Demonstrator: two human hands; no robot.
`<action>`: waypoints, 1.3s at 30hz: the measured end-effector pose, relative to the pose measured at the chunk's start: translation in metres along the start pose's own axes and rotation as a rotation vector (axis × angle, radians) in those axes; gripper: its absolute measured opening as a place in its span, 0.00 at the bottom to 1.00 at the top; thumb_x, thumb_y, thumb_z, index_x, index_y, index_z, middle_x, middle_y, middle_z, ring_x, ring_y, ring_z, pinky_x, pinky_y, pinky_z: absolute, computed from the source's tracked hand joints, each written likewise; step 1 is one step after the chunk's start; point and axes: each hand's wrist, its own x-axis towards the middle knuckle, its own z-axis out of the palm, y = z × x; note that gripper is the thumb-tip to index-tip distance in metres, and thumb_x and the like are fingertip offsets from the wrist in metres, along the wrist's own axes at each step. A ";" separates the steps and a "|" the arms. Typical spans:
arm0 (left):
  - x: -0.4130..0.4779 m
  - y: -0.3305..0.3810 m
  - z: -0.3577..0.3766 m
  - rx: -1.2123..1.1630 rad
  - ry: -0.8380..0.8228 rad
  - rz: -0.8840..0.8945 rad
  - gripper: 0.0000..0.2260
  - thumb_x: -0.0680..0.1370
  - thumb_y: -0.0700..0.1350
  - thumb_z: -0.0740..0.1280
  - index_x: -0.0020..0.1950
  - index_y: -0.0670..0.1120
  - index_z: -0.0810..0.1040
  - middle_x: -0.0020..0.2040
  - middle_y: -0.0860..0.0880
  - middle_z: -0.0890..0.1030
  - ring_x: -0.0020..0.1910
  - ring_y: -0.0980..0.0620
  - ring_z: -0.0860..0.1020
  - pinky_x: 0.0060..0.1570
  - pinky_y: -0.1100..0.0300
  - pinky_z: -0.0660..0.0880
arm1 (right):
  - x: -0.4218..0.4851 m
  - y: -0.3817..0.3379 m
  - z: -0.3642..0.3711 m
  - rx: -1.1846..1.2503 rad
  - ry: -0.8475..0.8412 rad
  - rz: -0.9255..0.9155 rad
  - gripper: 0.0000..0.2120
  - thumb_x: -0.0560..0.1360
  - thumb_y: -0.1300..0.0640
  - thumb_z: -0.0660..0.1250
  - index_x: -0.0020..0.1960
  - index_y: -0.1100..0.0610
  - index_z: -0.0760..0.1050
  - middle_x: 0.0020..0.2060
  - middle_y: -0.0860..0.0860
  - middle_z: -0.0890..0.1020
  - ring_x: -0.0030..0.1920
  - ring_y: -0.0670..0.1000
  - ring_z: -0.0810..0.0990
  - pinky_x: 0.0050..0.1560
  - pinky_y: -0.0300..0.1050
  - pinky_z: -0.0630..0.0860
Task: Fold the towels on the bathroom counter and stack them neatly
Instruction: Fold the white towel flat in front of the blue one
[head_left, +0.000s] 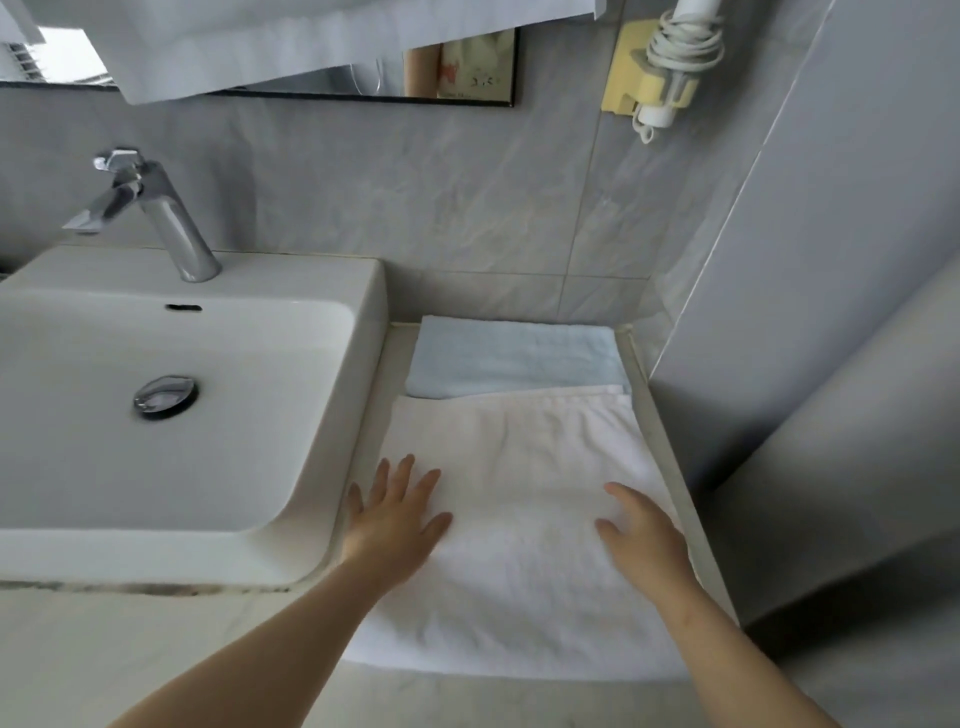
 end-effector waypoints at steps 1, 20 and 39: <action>-0.007 -0.001 0.001 -0.035 0.022 -0.029 0.28 0.80 0.61 0.51 0.77 0.57 0.44 0.78 0.52 0.40 0.77 0.47 0.40 0.73 0.46 0.45 | -0.009 0.003 0.001 -0.027 0.029 -0.011 0.22 0.79 0.54 0.61 0.72 0.51 0.64 0.70 0.47 0.68 0.69 0.50 0.67 0.66 0.44 0.64; -0.107 -0.043 0.014 -0.600 -0.167 -0.431 0.11 0.72 0.52 0.70 0.43 0.45 0.78 0.48 0.45 0.76 0.41 0.48 0.75 0.35 0.60 0.70 | -0.094 0.055 -0.003 0.319 0.129 0.457 0.09 0.70 0.51 0.69 0.41 0.57 0.76 0.38 0.52 0.80 0.44 0.59 0.78 0.55 0.56 0.73; -0.111 -0.033 0.004 -0.685 0.010 -0.569 0.26 0.72 0.46 0.72 0.66 0.44 0.65 0.62 0.39 0.70 0.54 0.38 0.75 0.55 0.50 0.74 | -0.101 0.059 -0.006 0.354 0.148 0.388 0.19 0.72 0.57 0.70 0.60 0.60 0.72 0.46 0.54 0.75 0.49 0.57 0.74 0.47 0.44 0.67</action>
